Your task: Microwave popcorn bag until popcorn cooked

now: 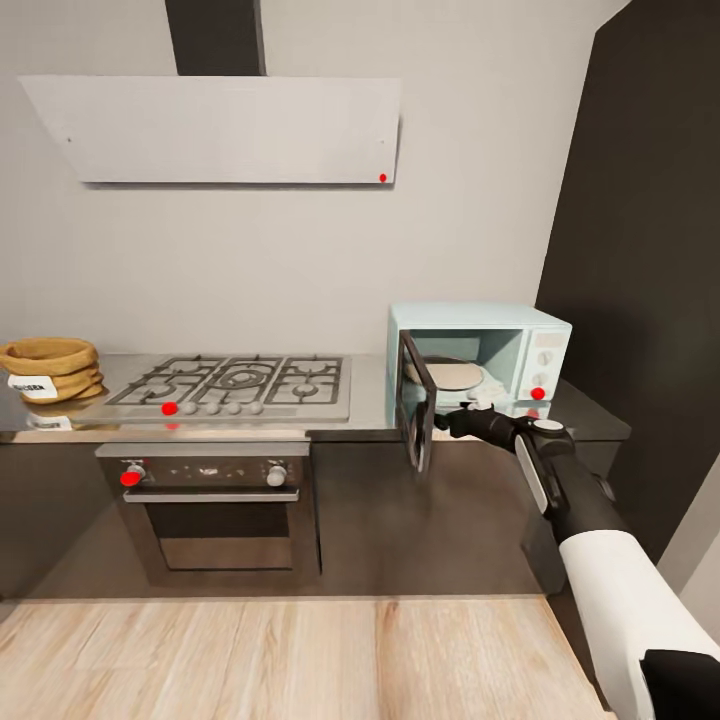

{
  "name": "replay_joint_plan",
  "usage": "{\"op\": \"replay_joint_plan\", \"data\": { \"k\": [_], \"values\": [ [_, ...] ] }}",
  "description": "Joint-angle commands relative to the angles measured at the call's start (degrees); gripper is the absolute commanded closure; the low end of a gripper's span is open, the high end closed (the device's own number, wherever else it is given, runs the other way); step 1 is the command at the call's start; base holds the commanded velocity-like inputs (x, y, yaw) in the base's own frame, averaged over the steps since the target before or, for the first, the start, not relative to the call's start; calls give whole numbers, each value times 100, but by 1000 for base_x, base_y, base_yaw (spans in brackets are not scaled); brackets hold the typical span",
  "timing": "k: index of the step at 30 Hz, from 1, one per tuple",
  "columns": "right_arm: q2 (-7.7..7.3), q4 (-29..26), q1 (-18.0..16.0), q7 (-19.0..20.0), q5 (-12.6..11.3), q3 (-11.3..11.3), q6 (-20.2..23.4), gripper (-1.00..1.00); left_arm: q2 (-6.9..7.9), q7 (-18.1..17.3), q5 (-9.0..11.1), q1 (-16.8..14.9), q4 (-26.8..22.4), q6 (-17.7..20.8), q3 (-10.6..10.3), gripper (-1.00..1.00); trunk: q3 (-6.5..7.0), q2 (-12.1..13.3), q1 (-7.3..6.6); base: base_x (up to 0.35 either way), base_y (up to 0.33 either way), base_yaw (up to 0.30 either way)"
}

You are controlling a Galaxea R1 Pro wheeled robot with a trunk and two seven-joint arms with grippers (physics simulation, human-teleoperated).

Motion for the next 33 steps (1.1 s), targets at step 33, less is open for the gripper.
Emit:
{"op": "replay_joint_plan", "data": {
  "k": [33],
  "values": [
    [-930,5818,1601,-2290,1719,-1512,-1116,-100,15,20,58,-3,-2,-20,74,-100,-7,-3,0,0,0,0]
  ]
}}
